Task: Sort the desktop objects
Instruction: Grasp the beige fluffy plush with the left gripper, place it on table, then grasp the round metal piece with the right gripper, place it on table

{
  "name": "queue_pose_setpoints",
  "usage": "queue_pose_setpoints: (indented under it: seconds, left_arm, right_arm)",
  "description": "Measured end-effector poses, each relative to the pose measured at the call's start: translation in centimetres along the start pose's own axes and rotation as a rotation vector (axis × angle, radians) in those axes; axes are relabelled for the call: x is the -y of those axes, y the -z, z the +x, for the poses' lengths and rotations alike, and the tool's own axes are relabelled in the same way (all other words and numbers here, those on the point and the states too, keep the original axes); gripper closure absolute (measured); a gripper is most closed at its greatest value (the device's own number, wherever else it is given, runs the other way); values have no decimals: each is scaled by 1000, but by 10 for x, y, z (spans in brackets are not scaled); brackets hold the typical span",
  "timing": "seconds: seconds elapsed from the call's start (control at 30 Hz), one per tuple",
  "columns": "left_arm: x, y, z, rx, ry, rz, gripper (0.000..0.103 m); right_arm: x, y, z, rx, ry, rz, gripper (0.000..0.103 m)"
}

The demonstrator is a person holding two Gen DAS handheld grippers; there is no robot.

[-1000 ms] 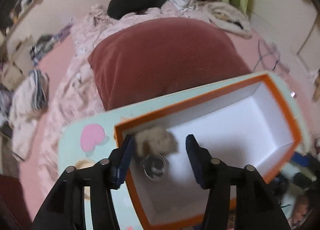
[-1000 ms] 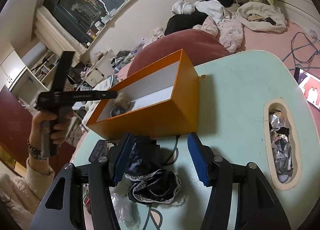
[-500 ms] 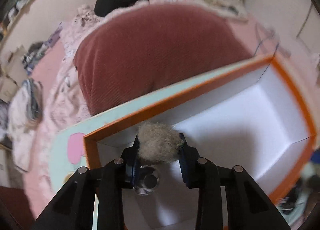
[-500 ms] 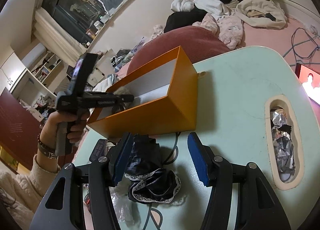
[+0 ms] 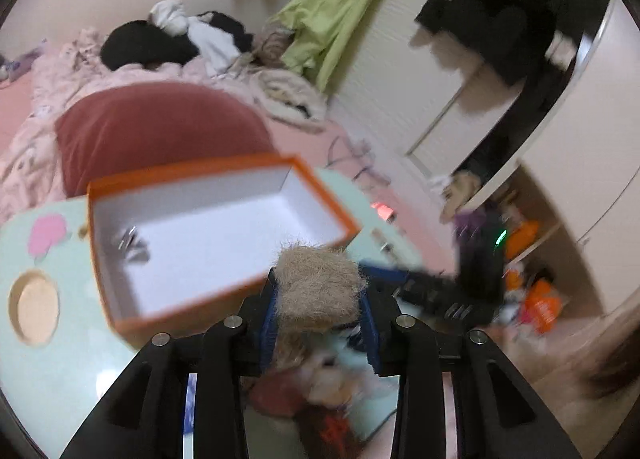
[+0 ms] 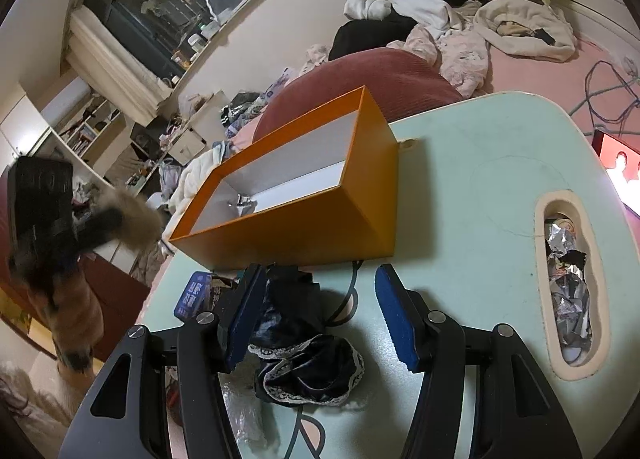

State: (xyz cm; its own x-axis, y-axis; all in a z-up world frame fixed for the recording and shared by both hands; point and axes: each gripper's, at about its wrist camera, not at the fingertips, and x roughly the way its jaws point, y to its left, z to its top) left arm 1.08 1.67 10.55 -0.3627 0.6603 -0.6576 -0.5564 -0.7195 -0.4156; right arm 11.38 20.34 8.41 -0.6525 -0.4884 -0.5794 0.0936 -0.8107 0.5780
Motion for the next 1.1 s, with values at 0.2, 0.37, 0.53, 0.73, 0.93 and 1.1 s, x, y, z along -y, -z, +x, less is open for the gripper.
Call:
queue_pose_setpoints:
  seconds: [0.2, 0.37, 0.53, 0.73, 0.93, 1.1]
  left_arm:
    - [-21, 22, 0, 83, -2, -116, 36]
    - [-38, 26, -23, 214, -9, -193, 30]
    - [-58, 34, -44, 303, -56, -258, 29]
    - [-75, 49, -59, 369, -111, -305, 26]
    - [-99, 68, -61, 376, -137, -383, 26]
    - [-113, 76, -63, 371, -118, -421, 26]
  right_arm:
    - [-9, 2, -3, 9, 8, -27, 45]
    - [-22, -6, -6, 16, -23, -42, 45]
    - [-57, -44, 0, 28, -69, -125, 45]
    - [-114, -94, 81, -207, 41, -252, 45]
    - [-120, -108, 187, -491, 68, -145, 45]
    - [-125, -98, 232, -578, 152, -173, 49]
